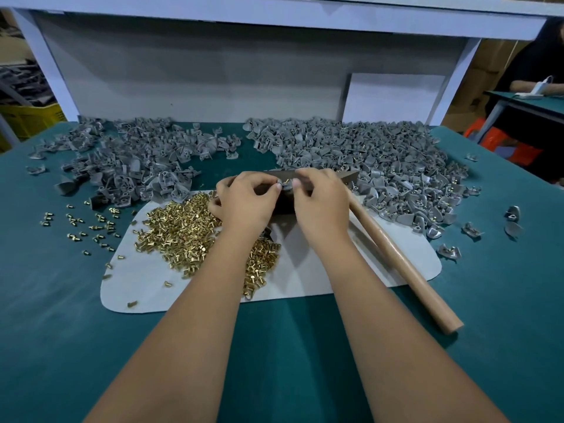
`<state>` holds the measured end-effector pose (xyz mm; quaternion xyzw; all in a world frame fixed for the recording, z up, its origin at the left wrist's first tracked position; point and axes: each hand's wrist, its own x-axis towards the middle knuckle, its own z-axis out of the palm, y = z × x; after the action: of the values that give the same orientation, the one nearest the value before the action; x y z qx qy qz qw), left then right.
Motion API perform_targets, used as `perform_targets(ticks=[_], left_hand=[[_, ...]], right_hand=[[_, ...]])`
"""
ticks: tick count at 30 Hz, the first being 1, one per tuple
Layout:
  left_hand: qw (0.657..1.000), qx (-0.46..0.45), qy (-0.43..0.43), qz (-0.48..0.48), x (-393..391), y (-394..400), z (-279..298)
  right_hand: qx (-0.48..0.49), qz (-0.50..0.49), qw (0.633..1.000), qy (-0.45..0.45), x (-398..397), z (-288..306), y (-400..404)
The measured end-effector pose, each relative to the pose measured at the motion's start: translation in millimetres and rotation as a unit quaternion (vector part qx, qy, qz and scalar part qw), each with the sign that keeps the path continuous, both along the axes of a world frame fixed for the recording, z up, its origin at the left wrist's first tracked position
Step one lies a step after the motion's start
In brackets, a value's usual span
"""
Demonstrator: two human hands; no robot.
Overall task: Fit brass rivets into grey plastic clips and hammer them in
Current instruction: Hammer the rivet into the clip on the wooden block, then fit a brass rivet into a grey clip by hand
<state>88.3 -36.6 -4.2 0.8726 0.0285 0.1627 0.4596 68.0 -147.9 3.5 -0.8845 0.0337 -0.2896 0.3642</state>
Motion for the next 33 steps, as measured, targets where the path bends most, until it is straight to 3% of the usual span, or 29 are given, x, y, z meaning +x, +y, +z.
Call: perform_targets(ticks=[6, 12, 18, 23, 33], left_hand=[[1.000, 0.000, -0.006, 0.003, 4, 0, -1], [1.000, 0.009, -0.008, 0.001, 5, 0, 0], [1.000, 0.012, -0.005, -0.001, 6, 0, 0], [1.000, 0.006, -0.012, -0.005, 4, 0, 0], [1.000, 0.001, -0.026, -0.015, 3, 0, 1]], right_hand=[[0.022, -0.035, 0.998, 0.036, 21, 0, 5], [0.058, 0.009, 0.998, 0.029, 23, 1, 3], [-0.011, -0.017, 0.999, 0.041, 24, 1, 4], [0.001, -0.035, 0.997, 0.065, 24, 6, 8], [-0.010, -0.023, 1.000, -0.002, 24, 1, 12]])
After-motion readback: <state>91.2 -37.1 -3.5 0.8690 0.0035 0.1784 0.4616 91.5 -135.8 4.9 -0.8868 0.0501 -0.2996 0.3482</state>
